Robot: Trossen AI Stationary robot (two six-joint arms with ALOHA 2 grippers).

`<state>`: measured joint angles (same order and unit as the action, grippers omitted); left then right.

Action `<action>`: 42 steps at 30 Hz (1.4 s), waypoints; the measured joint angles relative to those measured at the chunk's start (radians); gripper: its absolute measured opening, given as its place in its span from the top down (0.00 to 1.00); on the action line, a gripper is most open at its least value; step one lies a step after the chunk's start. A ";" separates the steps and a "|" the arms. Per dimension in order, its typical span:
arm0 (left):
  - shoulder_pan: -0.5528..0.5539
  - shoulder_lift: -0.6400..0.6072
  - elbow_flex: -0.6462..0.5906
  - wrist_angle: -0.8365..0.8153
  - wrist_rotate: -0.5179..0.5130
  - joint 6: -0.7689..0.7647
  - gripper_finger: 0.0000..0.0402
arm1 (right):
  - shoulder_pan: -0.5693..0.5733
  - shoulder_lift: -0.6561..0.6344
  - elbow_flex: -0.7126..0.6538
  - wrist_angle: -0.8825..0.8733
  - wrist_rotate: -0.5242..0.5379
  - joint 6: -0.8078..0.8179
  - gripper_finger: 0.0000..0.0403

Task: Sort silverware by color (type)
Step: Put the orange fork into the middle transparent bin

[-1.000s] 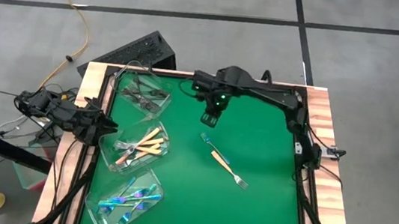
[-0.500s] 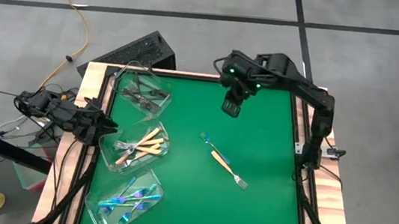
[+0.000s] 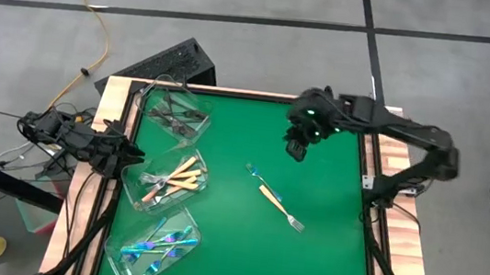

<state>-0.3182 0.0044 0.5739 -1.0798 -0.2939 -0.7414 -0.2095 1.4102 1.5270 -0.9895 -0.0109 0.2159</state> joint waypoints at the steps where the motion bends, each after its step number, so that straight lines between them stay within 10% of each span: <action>1: 0.000 0.000 0.000 0.000 0.000 0.000 0.68 | 0.003 -0.039 -0.061 0.085 -0.024 0.041 0.68; 10: 0.000 0.000 0.000 0.001 0.008 0.015 0.68 | 0.081 -0.185 -0.422 0.532 -0.044 0.268 0.68; 42: 0.000 0.000 0.000 0.002 0.019 0.023 0.68 | 0.231 0.101 -0.420 0.330 0.075 0.362 0.68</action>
<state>-0.3183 0.0044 0.5743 -1.0782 -0.2749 -0.7189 0.0219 1.5112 1.1069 -0.6594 0.0639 0.5780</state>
